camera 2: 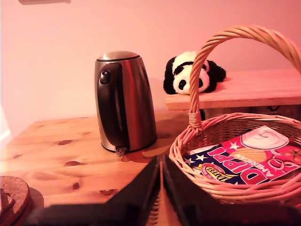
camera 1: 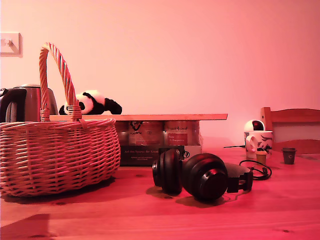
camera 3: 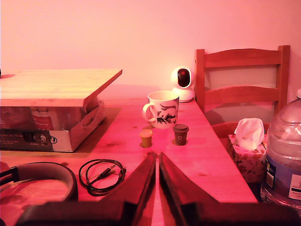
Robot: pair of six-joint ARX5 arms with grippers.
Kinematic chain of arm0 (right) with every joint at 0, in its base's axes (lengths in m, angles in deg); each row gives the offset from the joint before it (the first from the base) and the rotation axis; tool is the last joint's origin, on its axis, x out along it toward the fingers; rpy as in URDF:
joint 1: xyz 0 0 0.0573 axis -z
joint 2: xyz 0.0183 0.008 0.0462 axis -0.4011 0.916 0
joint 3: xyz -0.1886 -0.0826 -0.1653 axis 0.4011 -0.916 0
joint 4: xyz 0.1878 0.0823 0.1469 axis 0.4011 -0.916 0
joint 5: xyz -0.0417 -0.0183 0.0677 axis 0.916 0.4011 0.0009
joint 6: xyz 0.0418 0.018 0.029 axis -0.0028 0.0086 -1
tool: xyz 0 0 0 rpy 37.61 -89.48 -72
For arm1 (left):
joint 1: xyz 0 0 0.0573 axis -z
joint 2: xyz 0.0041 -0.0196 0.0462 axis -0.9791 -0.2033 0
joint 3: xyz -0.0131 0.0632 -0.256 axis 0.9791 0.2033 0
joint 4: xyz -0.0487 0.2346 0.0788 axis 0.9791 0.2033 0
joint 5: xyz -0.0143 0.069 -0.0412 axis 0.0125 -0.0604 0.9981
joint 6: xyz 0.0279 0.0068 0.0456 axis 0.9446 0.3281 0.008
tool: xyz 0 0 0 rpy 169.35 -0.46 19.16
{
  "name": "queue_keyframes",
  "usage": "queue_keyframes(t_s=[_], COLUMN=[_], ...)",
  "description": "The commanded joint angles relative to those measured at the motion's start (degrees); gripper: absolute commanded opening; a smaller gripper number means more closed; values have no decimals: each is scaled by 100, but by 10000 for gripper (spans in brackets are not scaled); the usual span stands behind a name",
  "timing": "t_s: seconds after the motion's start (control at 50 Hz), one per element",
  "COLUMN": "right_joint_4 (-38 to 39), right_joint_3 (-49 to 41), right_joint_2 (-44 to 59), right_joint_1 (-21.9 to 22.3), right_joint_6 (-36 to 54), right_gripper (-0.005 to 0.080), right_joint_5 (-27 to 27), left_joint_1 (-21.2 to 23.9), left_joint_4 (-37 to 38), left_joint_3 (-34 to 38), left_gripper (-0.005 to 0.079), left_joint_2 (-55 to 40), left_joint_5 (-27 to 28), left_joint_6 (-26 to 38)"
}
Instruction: Pick up the straw basket and place it on the shelf behind you
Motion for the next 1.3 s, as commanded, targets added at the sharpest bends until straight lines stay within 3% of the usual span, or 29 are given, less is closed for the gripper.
queue_keyframes(t_s=[0.0,0.28,0.52,0.66,0.74,0.76,1.0,1.1,1.28], right_joint_4=[719,719,763,750,726,717,664,586,505], right_joint_3=[247,247,358,407,422,428,428,428,428], right_joint_2=[-37,-37,-37,-37,-37,-37,-37,-37,-37], right_joint_1=[444,444,444,442,442,442,352,264,146], right_joint_6=[-323,-326,-542,-955,-984,-1156,-1279,-1303,-1362], right_gripper=[-10,-10,-10,-10,-10,-10,-10,-10,-10], right_joint_5=[-699,-715,-1147,-1547,-1904,-2000,-3102,-3244,-3252], left_joint_1=[-518,-518,-514,-503,-503,-503,-503,-503,-503], left_joint_4=[179,142,-501,-756,-822,-837,-737,-540,17], left_joint_3=[39,39,37,35,33,28,-328,-643,-1300], left_gripper=[-18,-18,-18,-19,-19,-19,-19,-19,-19], left_joint_2=[57,57,57,57,57,57,55,39,-391], left_joint_5=[173,363,1207,1674,1963,2031,2892,3268,3663], left_joint_6=[-883,-881,-927,-1270,-1512,-1851,-3121,-4022,-4656])
